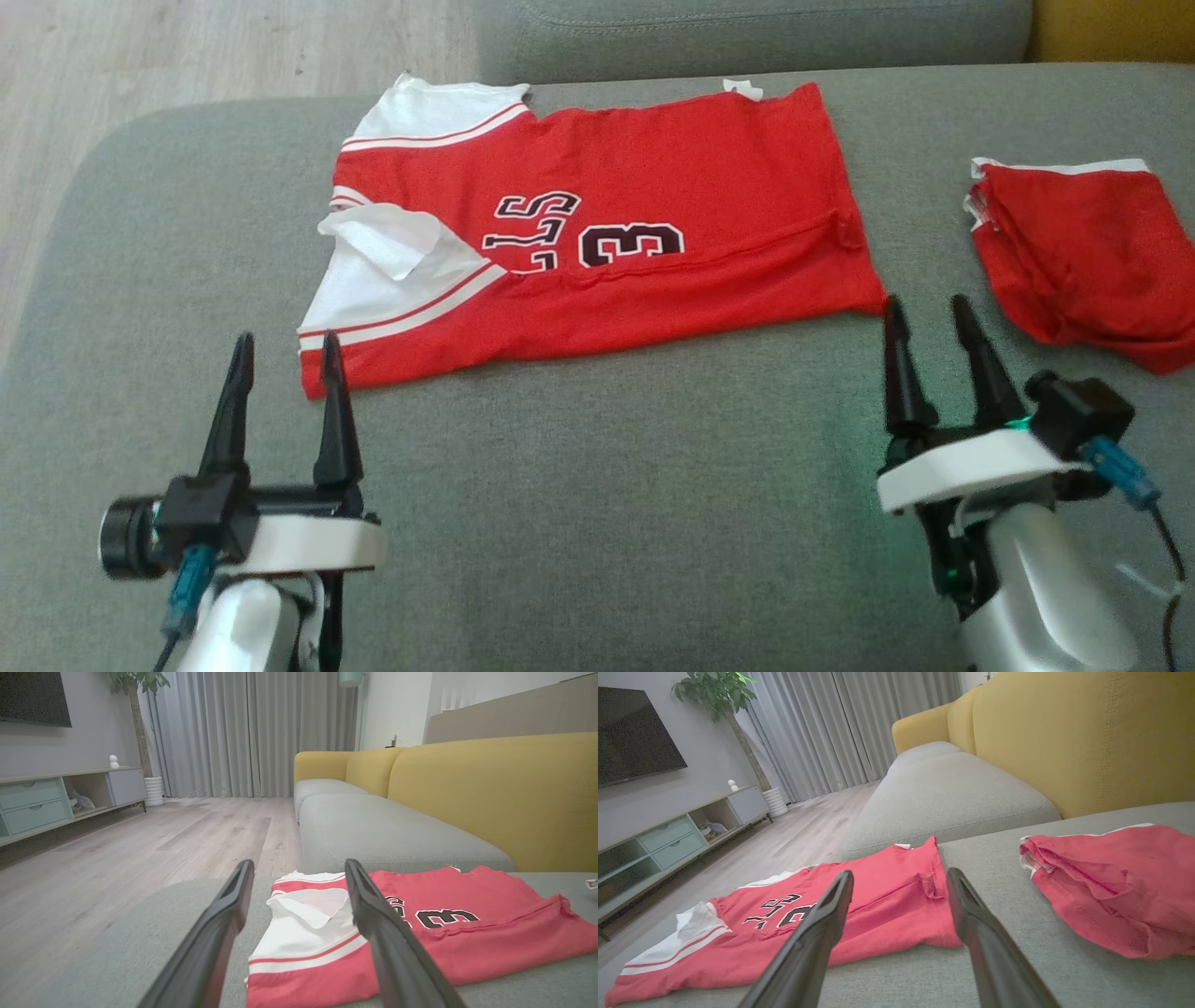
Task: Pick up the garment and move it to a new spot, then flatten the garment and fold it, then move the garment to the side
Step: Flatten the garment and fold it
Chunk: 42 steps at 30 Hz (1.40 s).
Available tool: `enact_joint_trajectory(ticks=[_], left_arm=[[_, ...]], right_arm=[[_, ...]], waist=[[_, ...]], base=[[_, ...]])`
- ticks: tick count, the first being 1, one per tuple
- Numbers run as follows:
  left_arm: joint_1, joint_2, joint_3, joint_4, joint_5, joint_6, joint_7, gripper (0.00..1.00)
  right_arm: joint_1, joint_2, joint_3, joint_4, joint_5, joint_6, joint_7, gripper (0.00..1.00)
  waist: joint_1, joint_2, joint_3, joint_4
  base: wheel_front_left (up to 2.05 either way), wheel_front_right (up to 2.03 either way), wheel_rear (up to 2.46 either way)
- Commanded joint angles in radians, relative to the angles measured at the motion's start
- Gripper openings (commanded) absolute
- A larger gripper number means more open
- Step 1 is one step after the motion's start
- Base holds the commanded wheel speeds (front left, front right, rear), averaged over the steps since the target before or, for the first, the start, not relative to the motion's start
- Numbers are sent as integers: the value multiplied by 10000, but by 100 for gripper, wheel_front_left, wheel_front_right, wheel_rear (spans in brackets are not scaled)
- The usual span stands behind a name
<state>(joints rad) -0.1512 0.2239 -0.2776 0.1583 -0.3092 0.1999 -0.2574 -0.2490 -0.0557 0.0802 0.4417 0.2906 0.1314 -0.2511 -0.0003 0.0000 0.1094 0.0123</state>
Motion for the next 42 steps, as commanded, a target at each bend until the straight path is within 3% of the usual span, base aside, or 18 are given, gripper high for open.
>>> enact_joint_trajectory(ticks=[1, 8, 15, 26, 31, 32, 33, 42], left_arm=[[-194, -3, 674, -333, 153, -111, -42, 100], [-308, -70, 938, 242, 594, -646, -43, 100], [-1485, 173, 889, 2642, 682, -865, 332, 100], [-3054, 592, 1135, 5442, 508, -794, 980, 100], [-3417, 678, 872, 6582, 440, -1247, 1847, 100], [-3480, 703, 845, 6767, 409, -1344, 1958, 59], [-3580, 695, 819, 7038, 335, -1494, 2011, 0], [-3884, 472, 940, 6658, 168, -1465, 425, 0]], right_arm=[[-103, 49, 435, -622, 141, -7, -105, 100], [72, 52, 715, -1059, 128, -7, -106, 100], [-161, 53, 839, -1304, 75, -7, -106, 100], [-363, 54, 1004, -1447, 142, -7, -106, 100], [-414, 54, 989, -1509, 149, -7, -106, 100], [-424, 54, 988, -1515, 155, -7, -106, 100], [-434, 54, 966, -1502, 159, -7, -106, 100], [-533, 54, 921, -1286, 76, -7, -107, 100]], waist=[[3, 0, -13, -68], [3, 0, 260, -265], [3, 0, 994, -491], [3, 0, 1863, -817], [3, 0, 1979, -905], [3, 0, 1979, -916], [3, 0, 1932, -908], [3, 0, 1480, -722]], base=[[0, 0, 0], [0, 0, 0], [0, 0, 0], [0, 0, 0], [0, 0, 0], [0, 0, 0], [0, 0, 0], [0, 0, 0]])
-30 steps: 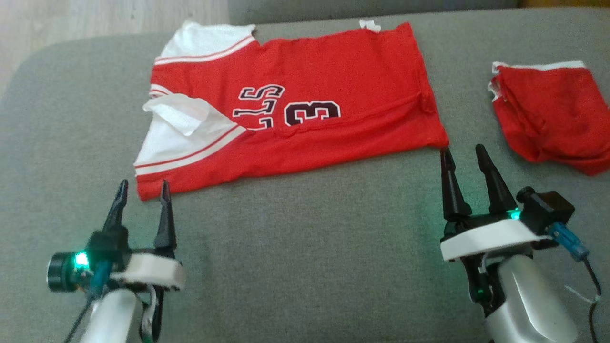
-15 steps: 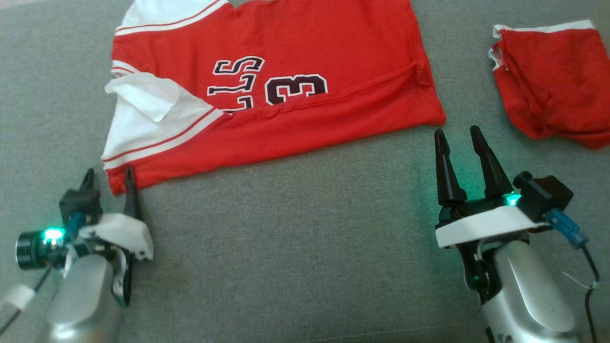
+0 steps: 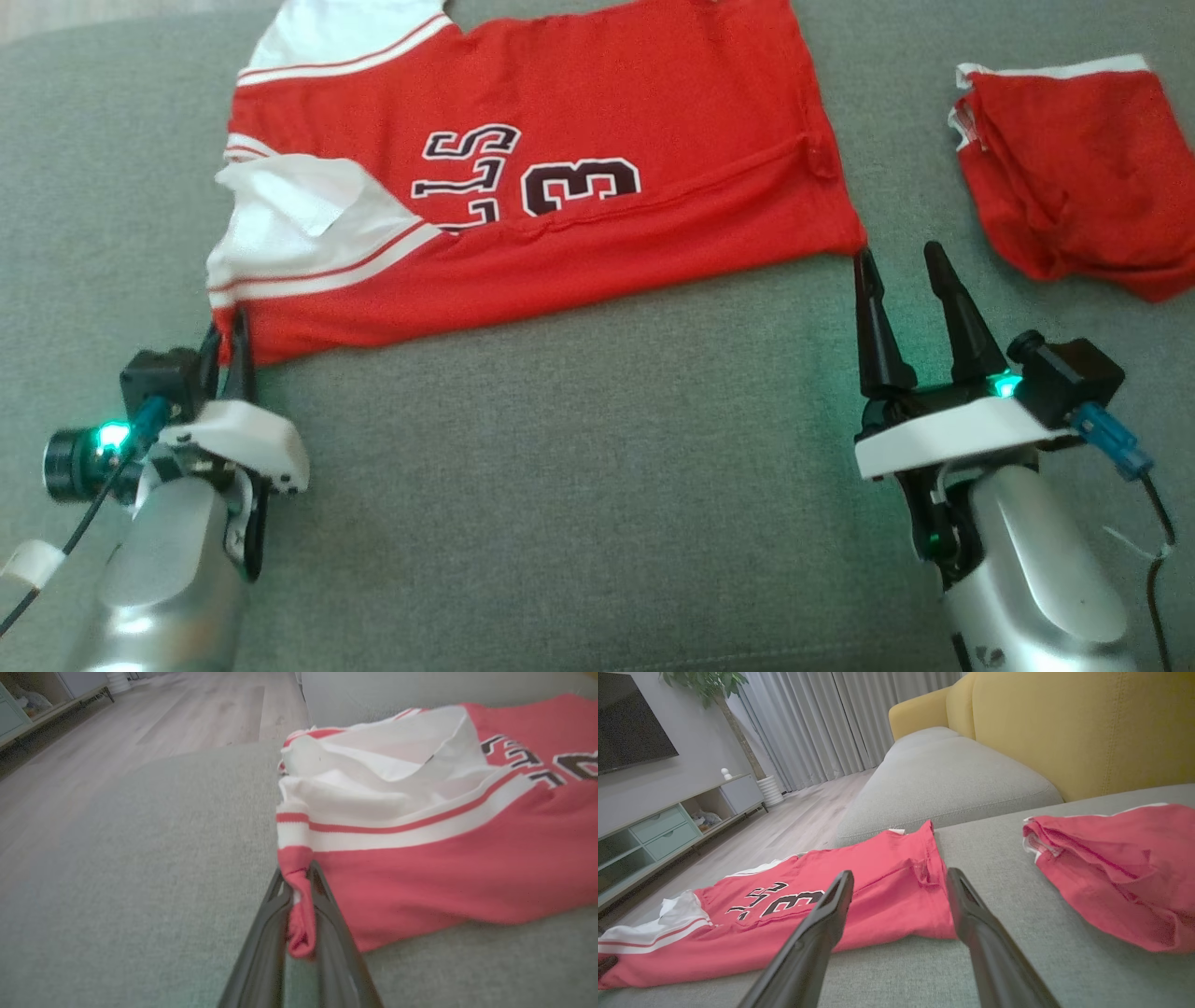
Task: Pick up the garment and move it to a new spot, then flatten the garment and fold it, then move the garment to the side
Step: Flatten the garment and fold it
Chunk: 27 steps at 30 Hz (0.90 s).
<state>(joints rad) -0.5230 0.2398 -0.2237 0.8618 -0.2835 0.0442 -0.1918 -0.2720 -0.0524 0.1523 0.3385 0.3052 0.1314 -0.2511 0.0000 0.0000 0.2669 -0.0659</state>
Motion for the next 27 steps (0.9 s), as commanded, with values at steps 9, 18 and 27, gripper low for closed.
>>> enact_joint_trajectory(ticks=[9, 18, 27], left_arm=[[-18, 121, 356, -2285, 89, 181, -671, 0], [-48, -51, -52, -2719, 200, 48, -656, 0], [-195, -136, -301, -2863, 252, 1, -667, 0]], right_arm=[[-1102, 22, -260, 583, -527, -7, 424, 100], [-2882, 22, -1386, 3120, -1480, -7, 2230, 100], [-3682, 22, -1788, 5385, -3089, -7, 2757, 100]], waist=[[0, 0, -221, 342], [0, 0, 212, 877], [0, 0, 435, 1208]], base=[[0, 0, 0], [0, 0, 0], [0, 0, 0]])
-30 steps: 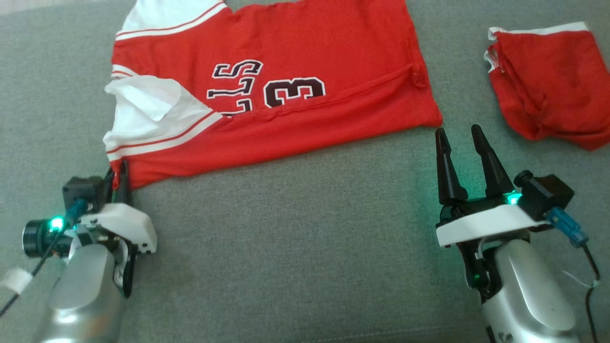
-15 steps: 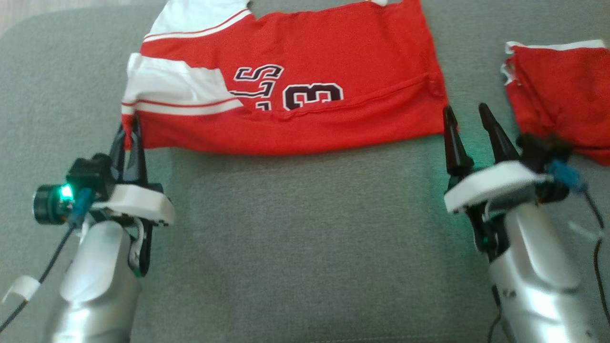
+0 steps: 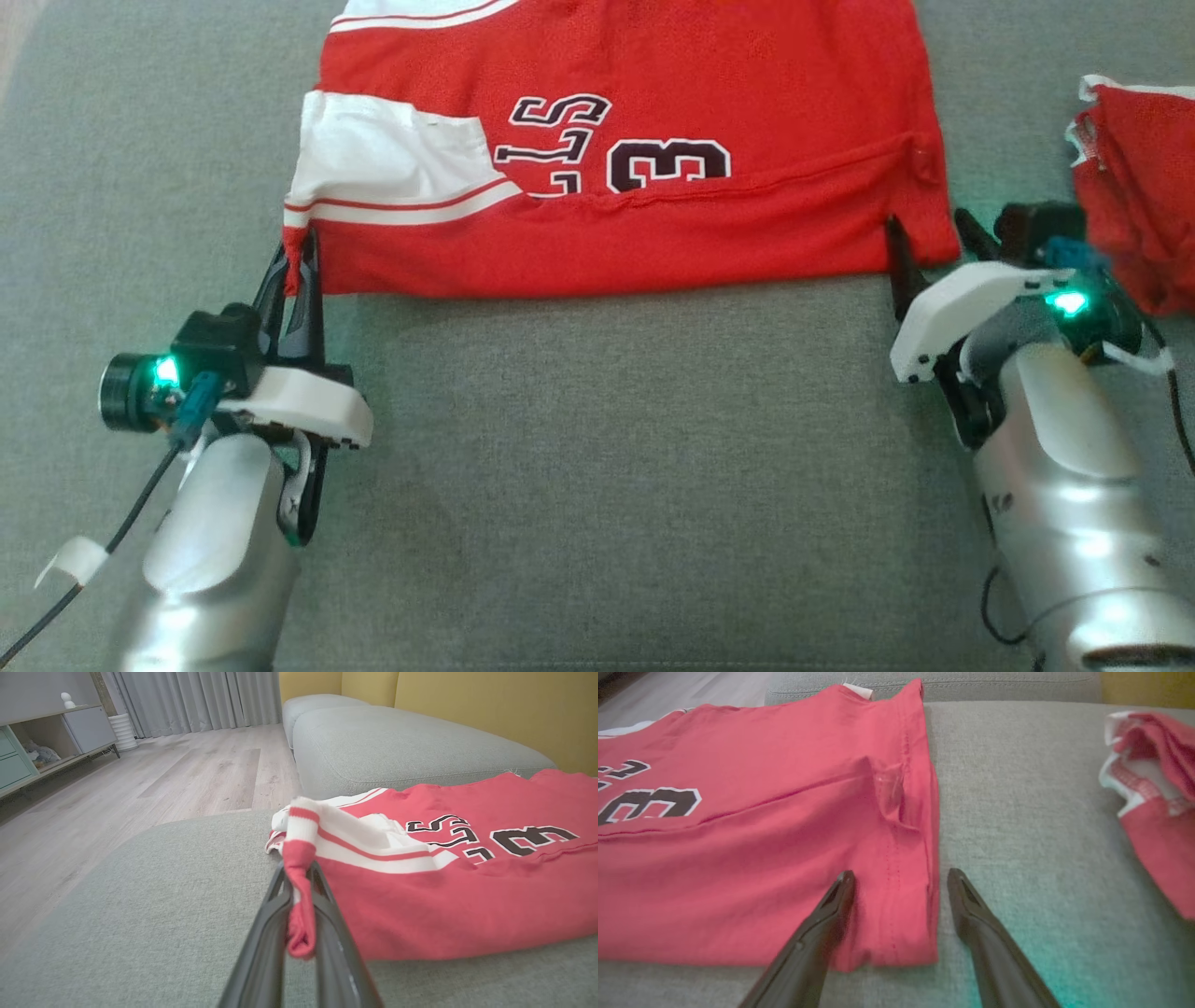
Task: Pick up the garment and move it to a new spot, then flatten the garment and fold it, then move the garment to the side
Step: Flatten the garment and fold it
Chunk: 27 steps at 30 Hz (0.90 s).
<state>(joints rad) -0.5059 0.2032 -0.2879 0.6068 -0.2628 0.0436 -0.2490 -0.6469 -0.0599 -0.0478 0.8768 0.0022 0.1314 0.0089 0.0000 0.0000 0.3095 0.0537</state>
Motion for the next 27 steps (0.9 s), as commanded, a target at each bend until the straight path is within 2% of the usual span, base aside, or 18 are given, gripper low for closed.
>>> enact_joint_trajectory(ticks=[1, 2, 3, 4, 15, 27], left_arm=[[-378, 242, 338, -317, 38, 4, -97, 0], [-381, 258, 337, -316, 31, 5, -98, 0], [-369, 280, 339, -308, 25, 12, -99, 0], [-342, 310, 348, -282, 16, 23, -100, 0], [692, 690, 123, 229, -47, -61, 353, 0], [2576, 871, -333, -427, -209, -164, 1324, 0]], right_arm=[[33, 97, 181, 153, -185, -7, 191, 97], [7, 97, 154, 289, -272, -7, 210, 62], [-18, 97, 147, 394, -358, -7, 186, 15], [-35, 97, 134, 452, -462, -7, 100, 0], [547, 97, -428, 551, -670, -7, -889, 0], [2464, 97, -577, -639, -371, -7, -54, 0]], waist=[[0, 0, 13, 31], [0, 0, 6, 42], [0, 0, -16, 43], [0, 0, -52, 32], [0, 0, -1182, -397], [0, 0, -2581, -774]], base=[[0, 0, 0], [0, 0, 0], [0, 0, 0], [0, 0, 0], [0, 0, 0], [0, 0, 0]])
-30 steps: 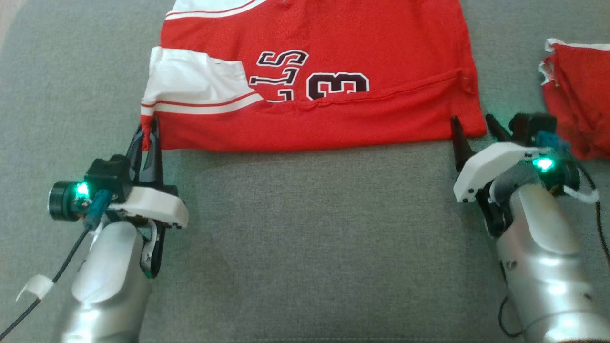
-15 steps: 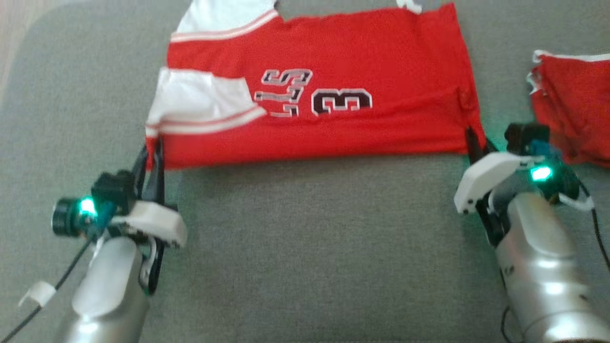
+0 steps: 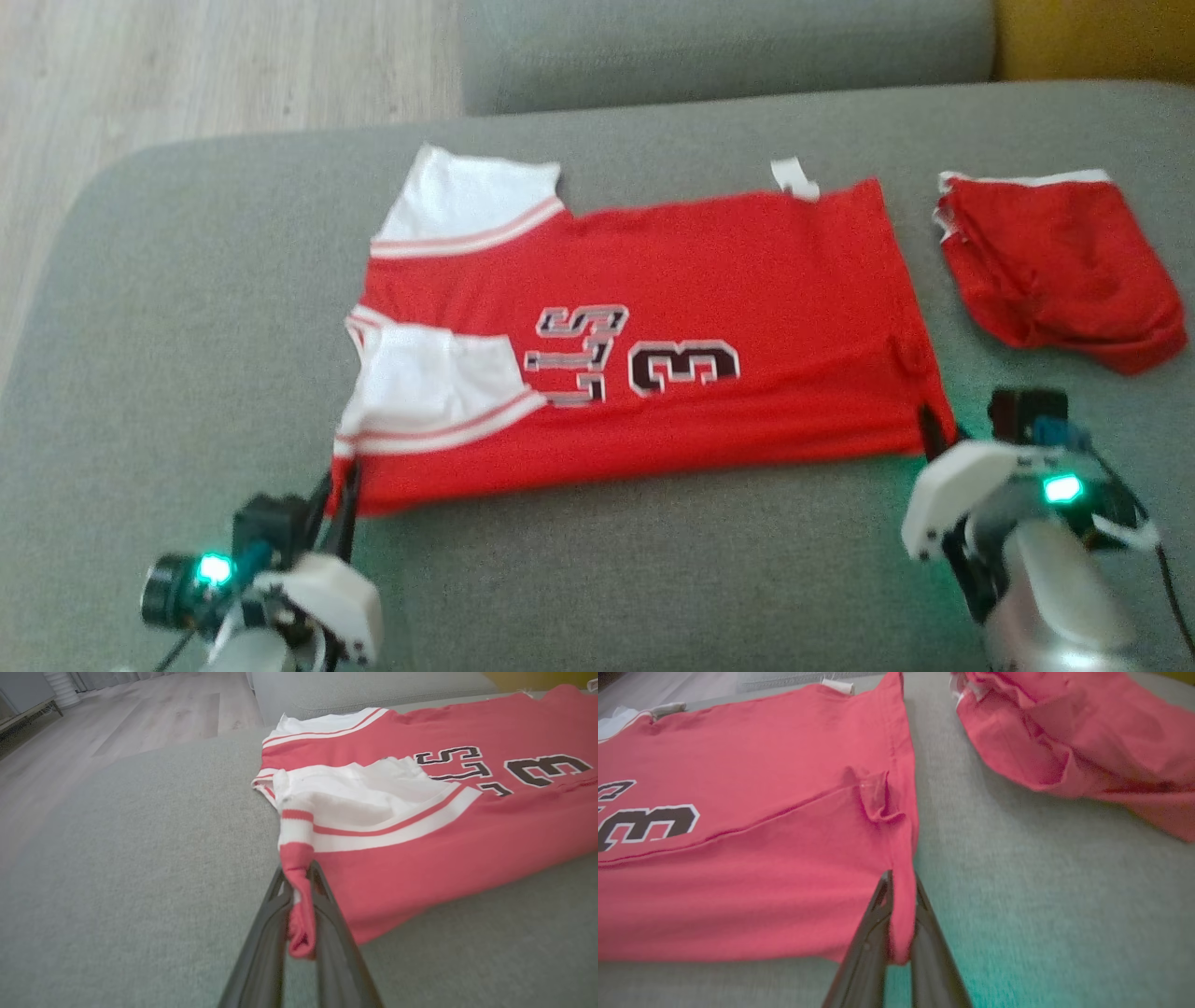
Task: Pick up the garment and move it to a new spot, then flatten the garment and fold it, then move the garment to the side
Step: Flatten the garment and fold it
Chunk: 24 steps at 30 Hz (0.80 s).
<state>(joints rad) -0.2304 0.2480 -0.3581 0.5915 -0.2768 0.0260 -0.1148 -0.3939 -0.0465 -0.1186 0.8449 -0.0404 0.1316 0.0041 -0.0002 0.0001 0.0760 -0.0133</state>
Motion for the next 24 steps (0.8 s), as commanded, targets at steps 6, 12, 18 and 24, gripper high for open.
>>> enact_joint_trajectory(ticks=[6, 12, 18, 24], left_arm=[[540, 484, 261, -950, -181, 154, 459, 0], [639, 478, 199, -1413, -225, 293, 697, 36], [454, 393, 411, -1885, -255, 682, 280, 100], [-33, 276, 923, -2732, -337, 905, -1137, 100]], right_arm=[[1010, -37, 322, -1562, 419, -9, 642, 0], [1532, -37, 431, -2646, 802, -9, 930, 100], [1659, -37, 639, -3697, 1126, -9, 158, 100], [1689, -37, 1246, -4428, 1653, -9, -833, 100]], waist=[[2, -1, -450, -194], [2, -1, -363, -181], [2, -1, -151, -136], [2, -1, 227, -239]], base=[[0, 0, 0], [0, 0, 0], [0, 0, 0], [0, 0, 0]])
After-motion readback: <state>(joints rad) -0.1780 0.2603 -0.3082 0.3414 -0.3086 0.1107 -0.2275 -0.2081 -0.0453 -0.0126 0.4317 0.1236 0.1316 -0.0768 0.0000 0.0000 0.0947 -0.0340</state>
